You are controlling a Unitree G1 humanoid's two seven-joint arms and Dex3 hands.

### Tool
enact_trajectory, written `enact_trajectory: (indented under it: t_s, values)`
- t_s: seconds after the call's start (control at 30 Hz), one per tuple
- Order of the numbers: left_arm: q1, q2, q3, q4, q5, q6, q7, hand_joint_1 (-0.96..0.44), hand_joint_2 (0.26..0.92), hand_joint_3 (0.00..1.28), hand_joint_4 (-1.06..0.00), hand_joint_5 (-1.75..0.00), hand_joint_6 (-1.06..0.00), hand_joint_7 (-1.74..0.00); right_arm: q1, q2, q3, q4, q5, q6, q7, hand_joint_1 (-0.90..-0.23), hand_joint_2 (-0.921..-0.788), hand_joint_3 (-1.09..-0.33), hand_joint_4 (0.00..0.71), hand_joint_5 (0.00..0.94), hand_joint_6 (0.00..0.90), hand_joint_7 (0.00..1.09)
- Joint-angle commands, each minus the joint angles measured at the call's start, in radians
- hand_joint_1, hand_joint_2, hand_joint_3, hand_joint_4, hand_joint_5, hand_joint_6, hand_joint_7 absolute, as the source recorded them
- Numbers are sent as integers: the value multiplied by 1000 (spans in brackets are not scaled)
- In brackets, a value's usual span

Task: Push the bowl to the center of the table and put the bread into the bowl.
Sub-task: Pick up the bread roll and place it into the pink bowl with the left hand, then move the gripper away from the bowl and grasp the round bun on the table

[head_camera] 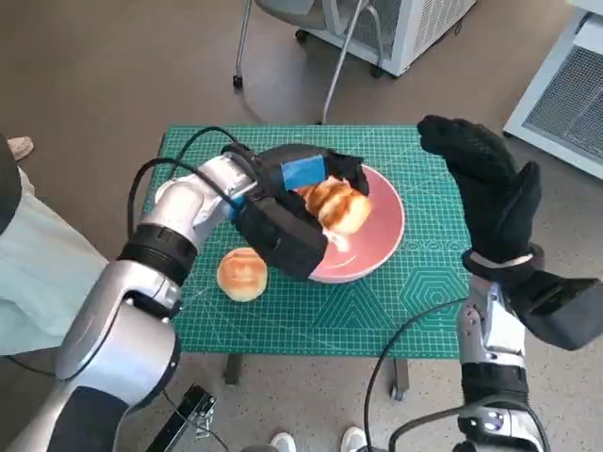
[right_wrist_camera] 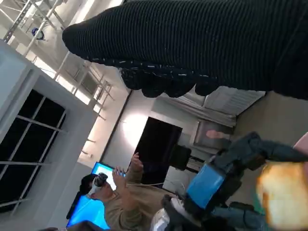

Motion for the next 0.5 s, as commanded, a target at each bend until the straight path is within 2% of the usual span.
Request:
enact_trajectory:
  t_s: [0.03, 0.17, 0.3, 0.5]
  values:
    - [2, 38, 6, -58, -20, -13, -36, -463, 921, 160, -133, -21, -158, -320, 26, -1, 5, -3, -14, 11, -11, -665, -921, -746, 351, 41, -1, 804]
    - [10, 59, 31, -82, -54, -41, -66, -510, 921, 165, -134, -10, -155, -301, 26, 1, 7, -1, -17, 11, -17, -671, -921, -746, 350, 41, -1, 804]
    - [24, 88, 57, -117, -94, -73, -93, -496, 921, 118, -174, -20, -187, -290, 27, 5, 12, -7, -14, 18, -21, -675, -921, -747, 349, 41, -1, 804]
    - [44, 150, 113, -154, -176, -156, -146, -446, 883, 20, -310, -51, -299, -281, 27, 10, 15, -7, -6, 24, -20, -666, -921, -750, 349, 41, 3, 816]
